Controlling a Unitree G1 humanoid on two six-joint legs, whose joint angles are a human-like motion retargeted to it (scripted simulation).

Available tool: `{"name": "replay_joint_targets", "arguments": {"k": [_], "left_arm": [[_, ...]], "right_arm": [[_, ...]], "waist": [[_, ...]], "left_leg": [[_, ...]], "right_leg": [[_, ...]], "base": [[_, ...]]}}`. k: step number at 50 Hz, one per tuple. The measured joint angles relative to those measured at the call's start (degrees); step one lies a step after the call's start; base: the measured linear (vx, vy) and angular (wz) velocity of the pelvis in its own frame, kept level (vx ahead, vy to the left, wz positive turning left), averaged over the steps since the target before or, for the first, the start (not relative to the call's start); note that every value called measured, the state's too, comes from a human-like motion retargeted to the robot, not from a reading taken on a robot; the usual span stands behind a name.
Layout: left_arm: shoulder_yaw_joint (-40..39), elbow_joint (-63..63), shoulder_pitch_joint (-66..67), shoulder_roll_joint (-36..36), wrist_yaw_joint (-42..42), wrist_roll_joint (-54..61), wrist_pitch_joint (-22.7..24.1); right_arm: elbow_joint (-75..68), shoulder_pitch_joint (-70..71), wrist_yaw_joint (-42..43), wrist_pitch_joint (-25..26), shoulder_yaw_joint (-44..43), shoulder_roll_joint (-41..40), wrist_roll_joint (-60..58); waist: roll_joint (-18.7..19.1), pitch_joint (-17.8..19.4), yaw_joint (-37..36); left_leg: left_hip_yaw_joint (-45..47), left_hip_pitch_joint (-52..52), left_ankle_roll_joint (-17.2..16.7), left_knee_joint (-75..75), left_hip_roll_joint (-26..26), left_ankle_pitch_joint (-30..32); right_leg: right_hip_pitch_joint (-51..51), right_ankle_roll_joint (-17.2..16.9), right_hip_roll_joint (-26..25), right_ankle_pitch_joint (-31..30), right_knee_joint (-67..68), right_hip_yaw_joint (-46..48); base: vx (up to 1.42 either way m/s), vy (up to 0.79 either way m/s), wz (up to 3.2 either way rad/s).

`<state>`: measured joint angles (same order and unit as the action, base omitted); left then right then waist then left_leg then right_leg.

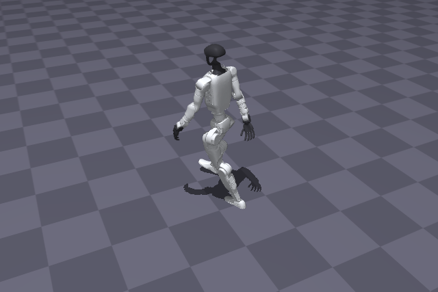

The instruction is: Walk run

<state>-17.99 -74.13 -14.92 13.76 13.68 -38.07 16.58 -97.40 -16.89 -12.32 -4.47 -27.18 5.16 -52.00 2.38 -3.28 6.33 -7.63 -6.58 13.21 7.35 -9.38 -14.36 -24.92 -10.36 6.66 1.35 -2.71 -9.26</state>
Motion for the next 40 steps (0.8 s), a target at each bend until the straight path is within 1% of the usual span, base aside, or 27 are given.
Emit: {"name": "replay_joint_targets", "arguments": {"k": [2,3,4,5,6,7,8,9,10,11,12,13,15,16,17,20,22,24,25,27,30,32,33,35,37,38,40], "left_arm": [[-0.86,-1.67,1.3,-0.24,-1.81,-0.3,-0.69],[-1.53,-2.7,2.44,-0.61,-2.61,-0.43,-1.12],[-2.13,-4.05,3.84,-1.13,-3.19,-0.58,-1.51],[-2.71,-5.56,5.36,-1.71,-3.67,-0.73,-1.88],[-3.18,-7.36,7.33,-2.14,-3.83,-1.03,-1.87],[-3.71,-9.27,9.37,-2.57,-4.14,-1.47,-1.8],[-4.34,-11.42,11.55,-3.04,-4.76,-2.2,-1.6],[-4.37,-13.61,13.54,-3.67,-5.68,-2.63,-2.01],[-4.11,-15.81,15.42,-4.39,-6.75,-2.92,-2.72],[-4.01,-17.98,16.93,-4.84,-7.28,-3.0,-4.07],[-3.96,-19.96,18.4,-5.22,-7.45,-3.47,-5.37],[-4.01,-21.58,19.81,-5.46,-6.89,-4.72,-6.6],[-3.61,-23.27,22.72,-6.22,-4.84,-8.63,-8.81],[-3.3,-23.27,24.19,-6.75,-3.84,-11.05,-9.91],[-3.02,-23.27,25.66,-7.24,-3.09,-13.42,-10.79],[-2.64,-23.27,29.81,-8.26,-3.1,-19.97,-11.38],[-2.55,-23.27,32.19,-8.51,-3.62,-22.6,-11.45],[-3.06,-23.27,34.05,-8.69,-3.93,-23.55,-12.04],[-3.59,-23.27,34.81,-8.81,-4.01,-23.63,-12.45],[-5.1,-23.27,36.09,-9.27,-3.74,-22.41,-13.33],[-7.68,-23.27,36.92,-10.04,-2.35,-18.49,-14.43],[-9.32,-23.27,37.18,-10.54,-1.04,-15.44,-14.31],[-10.03,-23.27,37.03,-10.63,-0.21,-13.88,-14.16],[-11.23,-23.27,36.64,-10.82,0.5,-11.5,-13.51],[-11.87,-23.27,35.49,-10.48,0.01,-8.92,-12.56],[-11.77,-23.27,34.4,-9.99,-0.3,-7.28,-12.04],[-11.02,-23.27,30.83,-8.93,-0.91,-4.04,-11.14]], "right_arm": [[0.0,0.09,0.92,1.06,0.67,1.18,0.36],[0.02,0.32,1.71,1.86,0.47,1.82,0.58],[0.14,0.62,2.74,2.75,-0.21,2.38,1.0],[0.32,0.95,3.89,3.7,-1.15,2.9,1.51],[0.71,1.18,5.02,4.14,-2.17,3.09,2.67],[1.05,1.52,6.06,4.44,-3.08,3.26,4.09],[1.32,2.1,6.93,4.43,-3.75,3.4,6.05],[1.53,3.06,7.28,4.27,-4.46,3.67,8.05],[1.72,4.21,7.36,4.04,-5.2,4.02,10.05],[1.92,6.0,6.71,4.3,-5.2,4.56,11.83],[2.22,7.85,6.07,4.68,-5.26,5.0,13.52],[2.73,9.81,5.48,5.31,-5.45,5.21,15.02],[4.32,13.59,5.18,5.76,-6.27,5.24,17.53],[5.45,15.27,5.5,5.12,-6.68,5.1,18.54],[6.69,16.81,5.8,4.25,-6.91,4.97,19.56],[11.68,20.2,5.8,0.01,-5.59,4.63,22.77],[15.77,21.75,4.3,-2.3,-3.95,4.87,24.29],[19.65,23.28,3.27,-3.68,-3.42,5.38,24.14],[21.41,24.06,3.03,-4.19,-3.53,5.69,23.55],[23.76,25.28,3.73,-5.07,-3.93,6.43,21.88],[25.0,26.45,5.89,-5.89,-3.56,7.48,20.33],[24.14,26.24,6.92,-6.01,-2.67,7.62,19.79],[23.34,25.95,7.11,-6.01,-2.31,7.42,19.35],[21.27,24.33,6.67,-6.19,-1.85,6.95,18.2],[18.39,21.84,5.65,-6.07,-0.94,5.95,16.58],[16.73,20.53,5.18,-5.84,-0.25,5.4,15.74],[13.01,18.25,4.73,-5.01,0.89,4.74,14.03]], "waist": [[0.37,-0.57,0.11],[0.23,-1.21,0.37],[0.06,-2.03,1.09],[-0.12,-2.94,2.04],[-0.01,-3.32,3.65],[0.34,-3.72,4.59],[1.19,-4.18,4.2],[2.15,-4.08,4.59],[3.15,-3.69,5.38],[2.59,-3.62,6.03],[2.09,-3.52,6.47],[1.72,-3.34,6.53],[0.22,-3.24,6.84],[-0.23,-2.88,5.95],[-0.91,-2.54,4.65],[-4.0,-2.17,-1.79],[-4.7,-2.15,-4.53],[-4.75,-1.95,-6.5],[-4.67,-1.77,-7.28],[-4.89,-1.7,-8.48],[-6.05,-2.42,-8.8],[-7.47,-3.02,-9.22],[-8.36,-3.32,-10.11],[-9.26,-4.51,-11.57],[-9.63,-5.88,-12.51],[-9.28,-6.53,-11.66],[-8.16,-5.46,-9.2]], "left_leg": [[0.06,-1.99,-2.5,0.77,0.91,2.23],[0.16,-2.64,-4.08,1.37,1.02,4.1],[-0.14,-3.04,-5.97,2.36,1.03,6.83],[-0.63,-3.33,-8.03,3.54,0.99,9.97],[-1.7,-3.5,-10.26,6.08,1.19,14.87],[-2.27,-3.23,-13.05,8.98,1.57,20.38],[-1.82,-2.07,-16.94,12.61,2.3,27.1],[-1.38,0.23,-20.96,18.47,3.31,32.71],[-0.96,3.08,-25.05,25.46,4.45,37.76],[2.33,6.08,-26.65,31.48,5.52,41.56],[5.38,8.96,-27.14,36.97,6.71,44.15],[7.93,11.64,-25.4,41.41,8.15,44.31],[12.5,16.68,-18.19,45.14,9.14,37.79],[14.83,19.43,-15.78,46.45,10.05,34.49],[17.17,22.23,-13.8,47.33,10.6,31.39],[22.94,31.17,-10.69,45.31,10.5,22.91],[23.1,35.87,-8.44,37.9,9.88,19.64],[23.93,39.03,-5.06,27.84,10.06,18.06],[24.87,40.12,-3.22,22.15,10.4,18.19],[29.34,40.95,-1.18,10.5,10.73,15.74],[28.01,41.63,-0.07,-4.68,5.4,9.03],[33.25,40.0,0.33,-7.13,5.38,8.23],[35.71,39.23,1.42,-5.32,6.45,9.33],[42.29,37.88,1.79,-2.29,8.19,11.54],[36.34,37.6,1.79,-0.11,8.12,14.76],[32.58,37.82,1.79,2.44,8.73,13.55],[22.65,38.5,1.79,8.39,7.13,9.61]], "right_leg": [[0.11,1.57,-0.75,0.45,0.13,1.64],[0.05,3.44,-1.77,0.92,2.03,0.37],[-0.2,3.56,-1.14,0.59,4.46,4.15],[-0.53,2.82,0.32,-0.14,7.16,10.46],[0.55,1.85,0.09,-3.81,7.95,9.7],[1.58,1.82,-0.8,-5.79,8.98,7.37],[2.53,3.69,-3.03,-4.34,10.48,1.89],[3.29,5.35,-4.1,-3.07,11.91,1.29],[3.95,6.89,-4.6,-1.89,13.31,3.14],[5.39,8.05,-3.94,-0.8,13.57,4.65],[6.96,9.25,-3.37,0.09,13.58,6.77],[8.8,10.52,-2.98,0.56,13.1,10.14],[11.77,12.66,-4.4,1.47,11.68,7.55],[13.29,13.16,-4.92,1.41,10.75,7.68],[14.83,13.54,-5.13,1.29,9.78,7.9],[19.22,13.91,-4.18,1.35,6.73,9.48],[21.51,14.65,-5.61,2.25,5.31,9.45],[23.91,15.31,-7.33,3.63,4.25,10.98],[25.14,15.56,-8.15,4.42,3.83,12.19],[27.33,16.01,-9.53,5.88,3.52,12.67],[29.8,15.51,-9.74,6.32,3.65,15.62],[31.4,14.02,-9.39,3.68,4.92,15.6],[32.19,12.89,-9.22,1.44,5.73,14.89],[33.48,8.71,-8.03,-5.84,8.12,15.51],[34.18,4.82,-7.43,-17.69,11.66,16.5],[33.76,3.68,-8.61,-23.94,14.21,15.32],[29.88,1.5,-12.27,-31.35,26.75,10.88]], "base": [[0.93,-0.45,0.37],[1.02,-0.49,0.55],[1.01,-0.48,0.79],[0.93,-0.44,1.2],[0.95,-0.5,1.26],[1.1,-0.66,0.84],[1.18,-0.71,0.53],[1.19,-0.66,0.56],[0.97,-0.48,0.85],[0.8,-0.38,0.83],[0.66,-0.32,0.6],[0.71,-0.34,0.61],[0.82,-0.38,0.65],[0.74,-0.35,0.3],[0.67,-0.31,-0.26],[0.9,-0.34,-0.63],[0.59,-0.27,-0.1],[0.9,-0.3,0.27],[0.9,-0.27,0.36],[0.84,-0.22,0.32],[1.11,-0.19,0.45],[0.88,-0.18,0.01],[1.0,-0.17,-0.48],[1.26,-0.04,-0.59],[1.19,-0.12,-0.35],[1.35,-0.17,0.44],[1.5,-0.11,1.32]]}}
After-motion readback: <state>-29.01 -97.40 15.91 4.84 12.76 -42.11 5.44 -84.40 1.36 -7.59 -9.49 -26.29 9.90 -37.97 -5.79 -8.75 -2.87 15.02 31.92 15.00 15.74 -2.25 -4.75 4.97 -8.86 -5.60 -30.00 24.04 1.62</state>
